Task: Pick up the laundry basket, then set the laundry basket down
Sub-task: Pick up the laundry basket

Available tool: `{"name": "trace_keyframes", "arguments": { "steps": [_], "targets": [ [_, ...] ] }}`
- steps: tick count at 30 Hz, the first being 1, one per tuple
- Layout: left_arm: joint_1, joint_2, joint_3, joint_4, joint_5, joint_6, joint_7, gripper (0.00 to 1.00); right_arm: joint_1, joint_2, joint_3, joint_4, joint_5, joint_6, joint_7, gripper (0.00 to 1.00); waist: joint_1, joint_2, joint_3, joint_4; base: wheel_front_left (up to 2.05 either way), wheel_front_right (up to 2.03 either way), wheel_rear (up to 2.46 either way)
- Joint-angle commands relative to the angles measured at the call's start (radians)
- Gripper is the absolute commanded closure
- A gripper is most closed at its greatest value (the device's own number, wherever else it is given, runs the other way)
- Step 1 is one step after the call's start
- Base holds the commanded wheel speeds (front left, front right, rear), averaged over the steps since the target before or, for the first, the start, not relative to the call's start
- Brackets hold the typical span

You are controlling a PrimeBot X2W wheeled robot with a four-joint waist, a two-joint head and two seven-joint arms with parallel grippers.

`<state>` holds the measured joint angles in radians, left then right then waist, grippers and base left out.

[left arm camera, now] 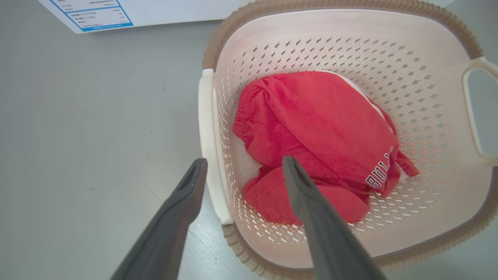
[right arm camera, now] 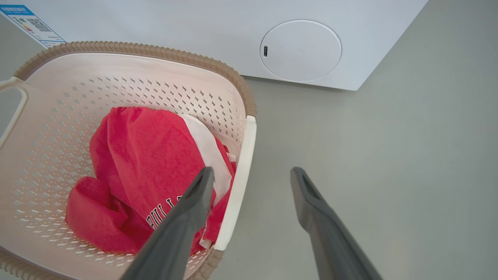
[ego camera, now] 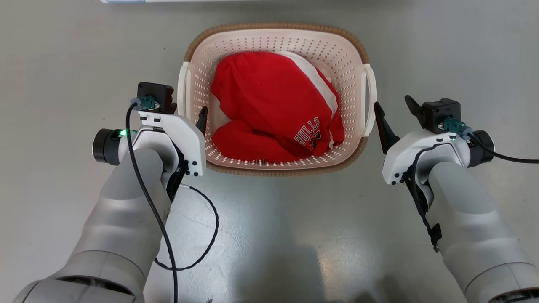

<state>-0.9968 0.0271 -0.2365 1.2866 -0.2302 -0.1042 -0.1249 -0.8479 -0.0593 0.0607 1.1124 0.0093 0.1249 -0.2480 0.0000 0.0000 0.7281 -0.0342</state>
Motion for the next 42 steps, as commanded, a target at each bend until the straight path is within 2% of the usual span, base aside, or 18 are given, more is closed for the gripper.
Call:
{"name": "trace_keyframes", "arguments": {
  "steps": [1, 26, 42],
  "targets": [
    [-0.017, 0.023, 0.009, -0.008, -0.005, 0.014, -0.010, 0.00, 0.002, 0.009, 0.011, -0.012, -0.006, 0.006, -0.014, 0.00, 0.0000, 0.0000, 0.009, 0.000, 0.00, 0.00, 0.00],
    [-0.133, 0.034, -0.047, 0.002, -0.004, 0.049, -0.016, 0.00, -0.052, 0.009, 0.028, -0.031, 0.010, 0.006, -0.014, 0.00, 0.0000, 0.0000, 0.174, 0.019, 0.00, 0.00, 0.00],
    [-0.163, 0.026, -0.091, 0.003, -0.009, 0.050, 0.001, 0.00, -0.100, 0.009, 0.042, 0.006, 0.034, 0.006, -0.014, 0.00, 0.0000, 0.0000, 0.197, 0.033, 0.00, 0.00, 0.00]
  ]
}}
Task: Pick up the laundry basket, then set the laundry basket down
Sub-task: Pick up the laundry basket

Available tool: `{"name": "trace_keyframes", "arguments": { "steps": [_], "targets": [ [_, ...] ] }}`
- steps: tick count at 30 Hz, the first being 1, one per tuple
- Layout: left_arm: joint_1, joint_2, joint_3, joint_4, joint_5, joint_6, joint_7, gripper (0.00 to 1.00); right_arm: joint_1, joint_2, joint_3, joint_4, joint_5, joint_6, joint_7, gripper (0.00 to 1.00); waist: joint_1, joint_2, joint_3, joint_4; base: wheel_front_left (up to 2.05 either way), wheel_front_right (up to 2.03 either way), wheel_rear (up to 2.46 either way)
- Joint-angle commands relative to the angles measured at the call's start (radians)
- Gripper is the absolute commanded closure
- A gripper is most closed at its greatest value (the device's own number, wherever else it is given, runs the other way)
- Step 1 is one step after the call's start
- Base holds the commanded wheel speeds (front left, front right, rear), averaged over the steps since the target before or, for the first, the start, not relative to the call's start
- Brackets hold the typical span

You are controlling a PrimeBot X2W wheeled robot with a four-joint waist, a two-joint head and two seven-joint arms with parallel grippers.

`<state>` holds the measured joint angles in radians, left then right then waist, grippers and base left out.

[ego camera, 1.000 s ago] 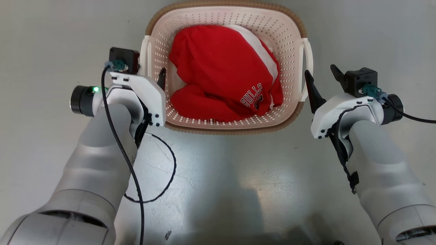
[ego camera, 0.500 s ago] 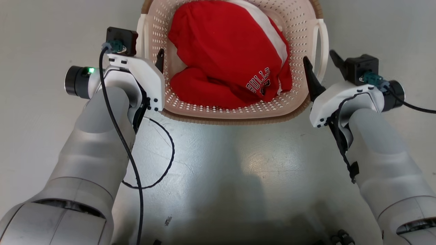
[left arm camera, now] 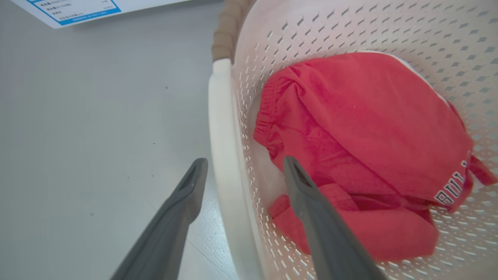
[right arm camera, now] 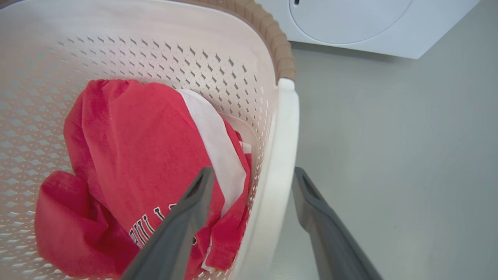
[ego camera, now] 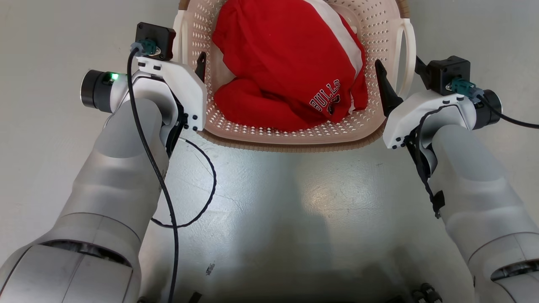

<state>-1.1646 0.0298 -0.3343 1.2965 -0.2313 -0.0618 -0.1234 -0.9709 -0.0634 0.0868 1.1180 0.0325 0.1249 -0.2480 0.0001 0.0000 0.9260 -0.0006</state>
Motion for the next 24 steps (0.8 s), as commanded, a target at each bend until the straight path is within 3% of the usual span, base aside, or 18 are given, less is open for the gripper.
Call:
{"name": "trace_keyframes", "arguments": {
  "steps": [1, 13, 24],
  "targets": [
    [0.005, 0.023, 0.005, -0.006, -0.010, 0.008, 0.001, 0.00, 0.018, 0.013, 0.017, 0.006, 0.014, 0.006, -0.014, 0.00, -0.0001, 0.0000, -0.002, -0.001, 0.00, 0.00, 0.00],
    [0.005, 0.021, -0.019, -0.006, -0.028, 0.013, 0.017, 0.00, -0.032, 0.013, 0.061, 0.109, 0.064, 0.006, -0.014, 0.00, -0.0001, 0.0000, -0.003, -0.002, 0.00, 0.00, 0.00],
    [0.006, 0.021, -0.036, -0.006, -0.039, 0.021, 0.026, 0.00, -0.052, 0.013, 0.098, 0.131, 0.115, 0.006, -0.014, 0.00, -0.0001, 0.0000, 0.002, -0.006, 0.00, 0.00, 0.00]
  ]
}}
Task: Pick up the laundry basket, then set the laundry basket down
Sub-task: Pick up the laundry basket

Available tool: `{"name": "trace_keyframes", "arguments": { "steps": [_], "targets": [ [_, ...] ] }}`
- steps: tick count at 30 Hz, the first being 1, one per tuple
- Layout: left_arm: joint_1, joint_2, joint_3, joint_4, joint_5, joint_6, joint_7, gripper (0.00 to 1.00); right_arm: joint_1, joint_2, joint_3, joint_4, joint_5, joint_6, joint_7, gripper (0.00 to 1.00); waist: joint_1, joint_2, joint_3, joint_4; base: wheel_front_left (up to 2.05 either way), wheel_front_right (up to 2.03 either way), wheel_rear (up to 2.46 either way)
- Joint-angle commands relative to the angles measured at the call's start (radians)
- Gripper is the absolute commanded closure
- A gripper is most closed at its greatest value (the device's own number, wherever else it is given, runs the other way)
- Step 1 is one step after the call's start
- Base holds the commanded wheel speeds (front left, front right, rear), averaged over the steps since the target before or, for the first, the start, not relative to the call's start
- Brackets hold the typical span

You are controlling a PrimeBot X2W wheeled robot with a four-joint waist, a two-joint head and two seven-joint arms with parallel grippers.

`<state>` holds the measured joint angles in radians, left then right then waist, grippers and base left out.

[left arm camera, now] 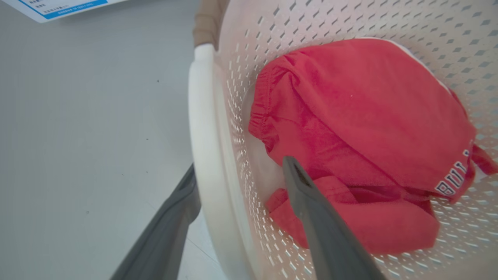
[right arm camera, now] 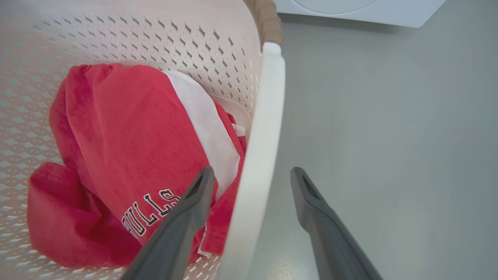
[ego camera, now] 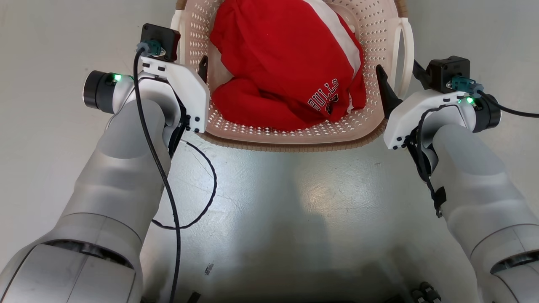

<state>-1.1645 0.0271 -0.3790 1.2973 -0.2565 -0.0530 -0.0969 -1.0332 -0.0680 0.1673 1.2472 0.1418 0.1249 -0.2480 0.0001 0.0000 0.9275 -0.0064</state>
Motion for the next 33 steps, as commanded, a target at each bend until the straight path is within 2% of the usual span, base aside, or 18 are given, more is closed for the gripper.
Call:
{"name": "trace_keyframes", "arguments": {
  "steps": [1, 9, 10, 11, 12, 23, 33],
  "targets": [
    [0.005, 0.024, 0.007, -0.007, -0.014, 0.012, -0.001, 0.00, 0.010, 0.018, 0.021, 0.003, 0.010, 0.006, -0.014, 0.00, 0.0000, 0.0000, 0.001, -0.001, 0.00, 0.00, 0.00],
    [0.002, 0.030, -0.003, -0.007, -0.021, 0.016, -0.002, 0.00, 0.006, 0.018, 0.040, 0.003, 0.035, 0.006, -0.014, 0.01, 0.0000, 0.0000, 0.006, -0.003, 0.00, 0.00, 0.00],
    [0.001, 0.030, -0.006, -0.007, -0.021, 0.015, -0.001, 0.00, 0.006, 0.018, 0.041, 0.002, 0.039, 0.006, -0.014, 0.19, 0.0000, 0.0000, 0.007, -0.003, 0.00, 0.00, 0.00],
    [0.001, 0.030, -0.009, -0.007, -0.020, 0.013, 0.004, 0.79, 0.007, 0.018, 0.042, 0.002, 0.045, 0.006, -0.014, 0.63, 0.0000, 0.0000, 0.008, -0.002, 0.00, 0.00, 0.00],
    [0.000, 0.030, -0.011, -0.007, -0.020, 0.011, 0.006, 1.00, 0.007, 0.018, 0.042, 0.003, 0.053, 0.006, -0.014, 1.00, 0.0000, 0.0000, 0.009, -0.002, 0.00, 0.00, 0.00],
    [-0.003, 0.030, -0.031, -0.007, -0.024, 0.014, 0.006, 1.00, 0.014, 0.018, 0.068, 0.011, 0.101, 0.006, -0.014, 1.00, 0.0000, 0.0000, 0.008, 0.004, 0.00, 0.00, 0.00],
    [0.043, 0.028, -0.037, -0.007, -0.049, 0.016, 0.037, 1.00, 0.024, 0.018, 0.146, 0.024, 0.171, 0.006, 0.003, 1.00, 0.0000, 0.0000, -0.059, 0.010, 0.00, 0.00, 0.00]
  ]
}}
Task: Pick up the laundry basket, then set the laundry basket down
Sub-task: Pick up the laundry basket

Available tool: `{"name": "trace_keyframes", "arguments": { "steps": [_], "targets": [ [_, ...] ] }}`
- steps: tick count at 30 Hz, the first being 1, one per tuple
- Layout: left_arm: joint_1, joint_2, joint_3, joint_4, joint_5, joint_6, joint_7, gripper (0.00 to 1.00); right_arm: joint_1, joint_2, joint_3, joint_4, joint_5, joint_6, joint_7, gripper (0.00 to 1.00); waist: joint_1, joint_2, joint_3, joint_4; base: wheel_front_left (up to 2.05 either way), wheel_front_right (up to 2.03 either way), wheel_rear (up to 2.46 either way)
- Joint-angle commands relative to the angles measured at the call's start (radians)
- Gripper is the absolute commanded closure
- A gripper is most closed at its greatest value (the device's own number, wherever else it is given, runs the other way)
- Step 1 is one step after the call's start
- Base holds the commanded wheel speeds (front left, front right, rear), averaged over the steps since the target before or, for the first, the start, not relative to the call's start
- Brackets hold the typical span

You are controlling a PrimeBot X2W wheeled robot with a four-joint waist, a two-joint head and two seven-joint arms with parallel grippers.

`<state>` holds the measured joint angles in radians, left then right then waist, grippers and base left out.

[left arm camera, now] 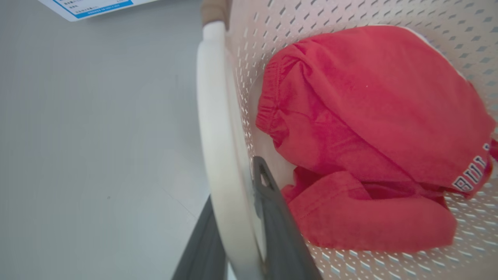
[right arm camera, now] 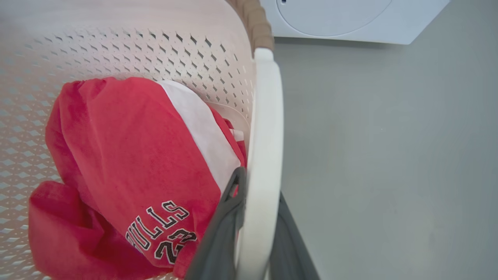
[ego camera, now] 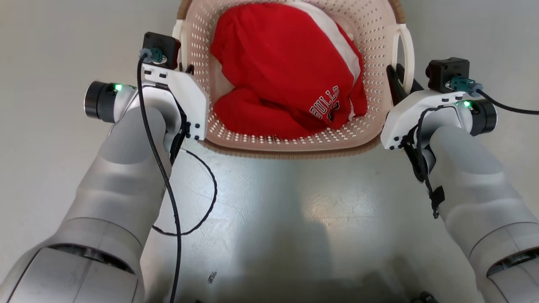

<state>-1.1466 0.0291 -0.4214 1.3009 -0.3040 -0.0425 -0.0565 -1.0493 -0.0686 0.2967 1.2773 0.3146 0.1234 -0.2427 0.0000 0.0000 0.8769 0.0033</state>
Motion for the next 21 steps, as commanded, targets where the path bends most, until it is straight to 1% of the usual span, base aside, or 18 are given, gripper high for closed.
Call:
{"name": "trace_keyframes", "arguments": {
  "steps": [1, 12, 21],
  "targets": [
    [0.032, 0.025, 0.005, -0.010, -0.005, 0.003, 0.005, 1.00, 0.041, 0.018, 0.028, -0.006, 0.008, 0.007, 0.004, 1.00, 0.0000, 0.0000, -0.018, 0.001, 0.00, 0.00, 0.00],
    [0.118, 0.023, -0.003, -0.010, -0.041, 0.006, 0.078, 1.00, 0.093, 0.018, 0.158, -0.020, 0.135, 0.007, 0.098, 1.00, 0.0000, 0.0000, -0.175, -0.013, 0.00, 0.00, 0.00],
    [0.204, 0.022, -0.015, -0.010, -0.070, 0.013, 0.119, 1.00, 0.149, 0.018, 0.224, -0.010, 0.210, 0.007, 0.168, 1.00, 0.0000, 0.0000, -0.320, -0.022, 0.00, 0.00, 0.00]
  ]
}}
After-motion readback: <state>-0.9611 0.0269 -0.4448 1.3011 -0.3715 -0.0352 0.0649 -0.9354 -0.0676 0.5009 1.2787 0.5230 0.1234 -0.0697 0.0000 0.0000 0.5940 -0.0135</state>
